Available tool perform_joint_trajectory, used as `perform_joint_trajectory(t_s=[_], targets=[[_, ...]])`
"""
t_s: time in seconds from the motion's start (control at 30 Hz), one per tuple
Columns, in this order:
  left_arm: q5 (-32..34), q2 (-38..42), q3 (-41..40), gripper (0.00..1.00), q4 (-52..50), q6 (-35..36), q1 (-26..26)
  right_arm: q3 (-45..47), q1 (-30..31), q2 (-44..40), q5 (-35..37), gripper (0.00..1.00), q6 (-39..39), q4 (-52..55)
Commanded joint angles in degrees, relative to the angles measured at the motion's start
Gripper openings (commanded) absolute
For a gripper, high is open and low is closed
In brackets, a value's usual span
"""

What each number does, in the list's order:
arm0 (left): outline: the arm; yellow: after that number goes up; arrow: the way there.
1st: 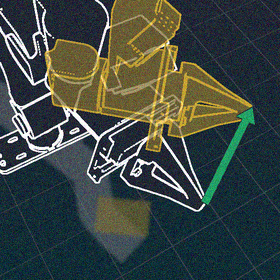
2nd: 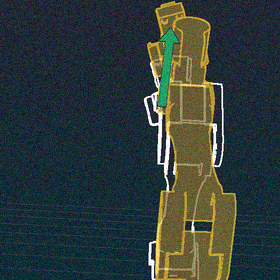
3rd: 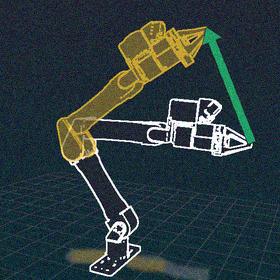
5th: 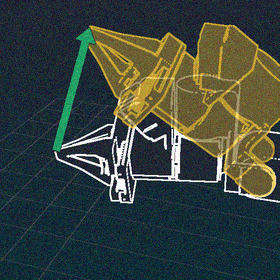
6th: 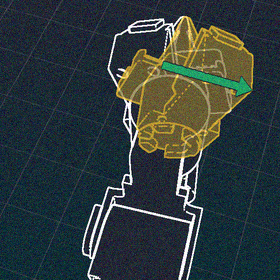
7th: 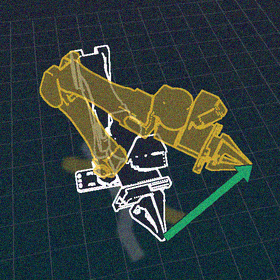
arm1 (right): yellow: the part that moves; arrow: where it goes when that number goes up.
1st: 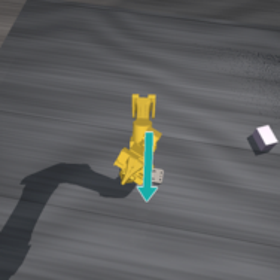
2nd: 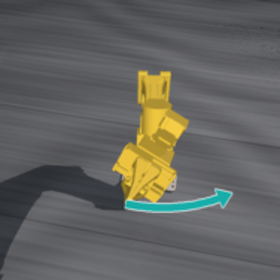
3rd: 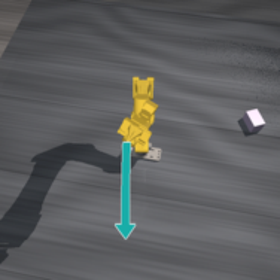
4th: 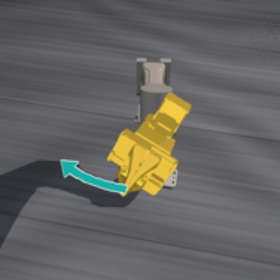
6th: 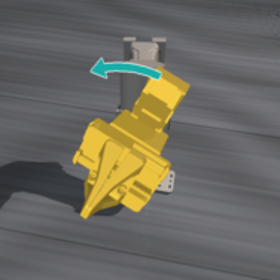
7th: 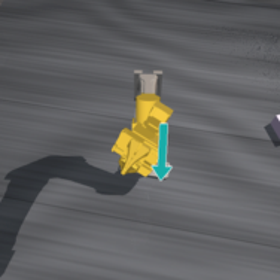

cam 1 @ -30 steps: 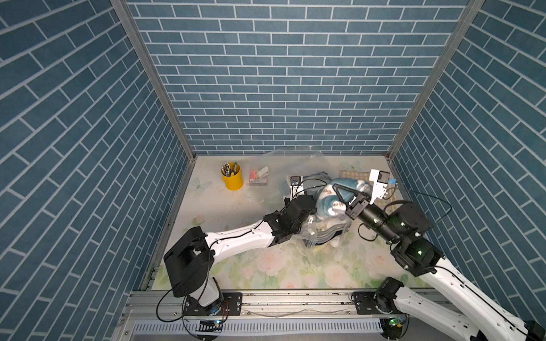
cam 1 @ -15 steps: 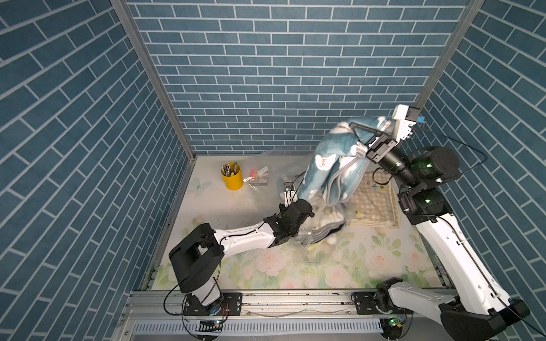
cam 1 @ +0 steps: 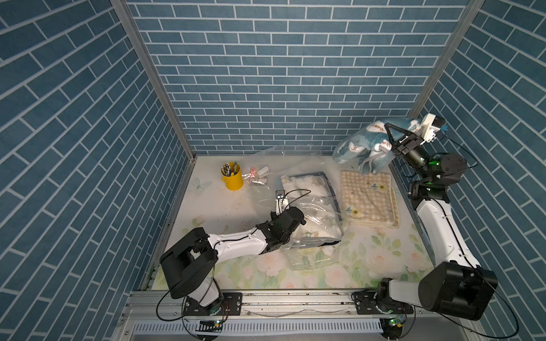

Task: Take the blanket out of the vacuum bag
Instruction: Place the blanket at the center of the board.

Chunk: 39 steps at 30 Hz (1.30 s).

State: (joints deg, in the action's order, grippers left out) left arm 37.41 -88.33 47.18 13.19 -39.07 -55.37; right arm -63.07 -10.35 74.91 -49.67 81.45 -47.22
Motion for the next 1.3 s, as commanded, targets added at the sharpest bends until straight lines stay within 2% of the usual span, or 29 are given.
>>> perform_joint_trajectory(t_s=[0.0, 0.17, 0.33, 0.57, 0.7, 0.77, 0.9, 1.03, 1.17, 1.27], targets=[[1.34, 2.61, -1.28, 0.00, -1.41, 1.19, 0.71, 5.36, -4.71, -4.05, -5.29, 0.00, 7.05, -13.43], [0.32, 4.65, -1.83, 0.00, -1.11, 2.24, 0.71, 13.83, -8.99, -5.69, -9.03, 0.00, 8.24, -17.13], [-1.43, 4.99, -1.24, 0.00, -0.32, 3.55, 0.71, 17.70, -9.87, -3.97, -10.01, 0.00, 7.00, -18.27], [-2.05, 4.66, -0.42, 0.00, 0.40, 5.16, 0.95, 14.38, -9.03, 2.68, -8.56, 0.00, 5.11, -16.10], [-3.00, 3.97, 0.24, 0.00, 0.56, 5.61, 1.39, 8.63, -5.39, 5.14, -6.57, 0.00, -3.13, -3.92], [-3.03, 4.00, 0.28, 0.00, 0.59, 5.71, 1.63, 8.77, -5.12, 4.56, -4.15, 0.00, -4.13, -1.50], [-4.02, 4.14, -0.11, 0.00, 1.13, 5.79, 2.10, 12.11, -5.12, 0.69, 0.35, 0.00, -6.88, 2.33], [-4.82, 4.15, -0.42, 0.00, 1.21, 5.85, 2.12, 18.24, -5.12, -7.25, 2.11, 0.00, -9.48, 5.99], [-5.08, 4.66, -0.83, 0.00, 1.27, 6.40, 2.29, 20.65, -5.12, -14.09, -0.17, 0.00, -11.56, 11.03], [-5.58, 4.93, -0.95, 0.00, 1.57, 6.64, 2.49, 20.78, -5.47, -15.97, -2.89, 0.00, -11.74, 12.32]])
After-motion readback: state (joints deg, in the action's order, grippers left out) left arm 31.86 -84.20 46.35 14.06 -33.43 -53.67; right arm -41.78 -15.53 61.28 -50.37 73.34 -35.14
